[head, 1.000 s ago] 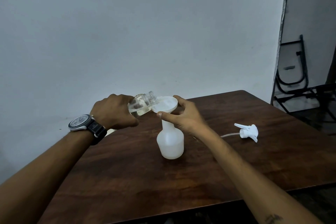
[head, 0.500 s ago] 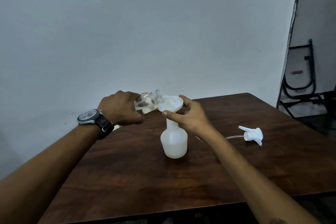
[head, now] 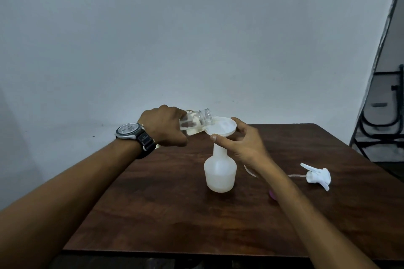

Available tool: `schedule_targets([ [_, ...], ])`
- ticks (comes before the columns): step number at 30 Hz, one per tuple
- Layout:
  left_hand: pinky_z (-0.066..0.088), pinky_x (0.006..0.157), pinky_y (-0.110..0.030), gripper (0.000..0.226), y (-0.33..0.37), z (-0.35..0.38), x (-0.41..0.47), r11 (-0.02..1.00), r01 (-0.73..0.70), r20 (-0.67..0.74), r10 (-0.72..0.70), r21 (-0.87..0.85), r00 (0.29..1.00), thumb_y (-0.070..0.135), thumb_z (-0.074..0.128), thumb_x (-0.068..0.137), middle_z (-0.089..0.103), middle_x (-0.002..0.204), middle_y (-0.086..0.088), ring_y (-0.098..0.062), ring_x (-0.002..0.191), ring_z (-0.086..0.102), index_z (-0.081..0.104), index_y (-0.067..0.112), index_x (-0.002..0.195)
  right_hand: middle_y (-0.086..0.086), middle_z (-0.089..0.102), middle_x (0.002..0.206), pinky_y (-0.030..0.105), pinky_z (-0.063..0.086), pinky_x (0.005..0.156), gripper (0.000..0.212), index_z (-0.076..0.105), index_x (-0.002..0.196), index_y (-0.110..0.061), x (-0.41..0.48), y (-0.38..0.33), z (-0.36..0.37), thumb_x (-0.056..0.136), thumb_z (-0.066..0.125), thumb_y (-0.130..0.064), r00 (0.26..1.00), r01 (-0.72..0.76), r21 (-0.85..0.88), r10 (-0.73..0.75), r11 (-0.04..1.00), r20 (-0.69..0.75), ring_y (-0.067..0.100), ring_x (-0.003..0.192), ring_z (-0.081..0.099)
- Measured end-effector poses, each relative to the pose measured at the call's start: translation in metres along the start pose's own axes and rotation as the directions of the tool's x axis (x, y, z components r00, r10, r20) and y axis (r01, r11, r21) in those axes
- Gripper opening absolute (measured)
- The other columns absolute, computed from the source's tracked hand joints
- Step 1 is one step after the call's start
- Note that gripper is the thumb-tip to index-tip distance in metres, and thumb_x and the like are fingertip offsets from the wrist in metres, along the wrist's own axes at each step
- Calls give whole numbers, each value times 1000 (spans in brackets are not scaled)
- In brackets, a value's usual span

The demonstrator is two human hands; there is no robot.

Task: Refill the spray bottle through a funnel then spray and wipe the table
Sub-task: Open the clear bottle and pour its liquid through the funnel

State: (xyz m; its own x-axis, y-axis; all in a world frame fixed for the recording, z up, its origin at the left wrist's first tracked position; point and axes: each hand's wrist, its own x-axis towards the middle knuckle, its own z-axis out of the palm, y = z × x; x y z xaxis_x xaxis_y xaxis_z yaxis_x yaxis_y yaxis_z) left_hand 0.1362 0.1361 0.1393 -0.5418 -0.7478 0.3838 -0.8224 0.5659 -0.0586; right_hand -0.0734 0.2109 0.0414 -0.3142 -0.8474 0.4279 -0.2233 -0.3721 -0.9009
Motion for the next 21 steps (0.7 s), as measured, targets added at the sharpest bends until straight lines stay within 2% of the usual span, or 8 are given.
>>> schedule_targets([
  [3, 36, 56, -23, 42, -1, 0, 0, 1000, -8, -2, 8, -1, 1000, 43, 74, 68, 61, 80, 7, -23, 79, 64, 65, 30, 107, -1, 81, 108, 58, 60, 97, 46, 75, 106, -30, -1, -2, 0, 66, 95, -40, 1000, -4, 9, 4, 1000, 4, 20, 106, 77],
  [9, 35, 55, -23, 37, -1, 0, 0, 1000, -15, -12, 15, 3, 1000, 42, 73, 67, 59, 74, 7, -23, 73, 62, 64, 26, 99, -1, 81, 109, 61, 59, 95, 59, 74, 114, -26, -4, -5, 1, 62, 96, -45, 1000, -14, 31, 14, 999, 6, 22, 107, 76],
  [17, 35, 56, -23, 35, 0, -1, 1, 1000, -17, -8, 18, 14, 1000, 42, 73, 69, 60, 78, 6, -24, 76, 63, 64, 26, 100, -5, 81, 106, 58, 59, 98, 42, 77, 101, -40, -4, -7, 1, 63, 95, -42, 1000, -4, 31, 3, 1000, 16, 17, 105, 77],
  [21, 37, 57, -23, 39, -1, 1, 1, 1000, -17, -12, 17, 6, 1000, 43, 72, 69, 62, 82, 6, -25, 80, 64, 65, 27, 104, 0, 81, 108, 61, 58, 98, 49, 75, 108, -26, -3, -5, 0, 65, 95, -40, 1000, -2, 37, 2, 999, 8, 22, 107, 76],
])
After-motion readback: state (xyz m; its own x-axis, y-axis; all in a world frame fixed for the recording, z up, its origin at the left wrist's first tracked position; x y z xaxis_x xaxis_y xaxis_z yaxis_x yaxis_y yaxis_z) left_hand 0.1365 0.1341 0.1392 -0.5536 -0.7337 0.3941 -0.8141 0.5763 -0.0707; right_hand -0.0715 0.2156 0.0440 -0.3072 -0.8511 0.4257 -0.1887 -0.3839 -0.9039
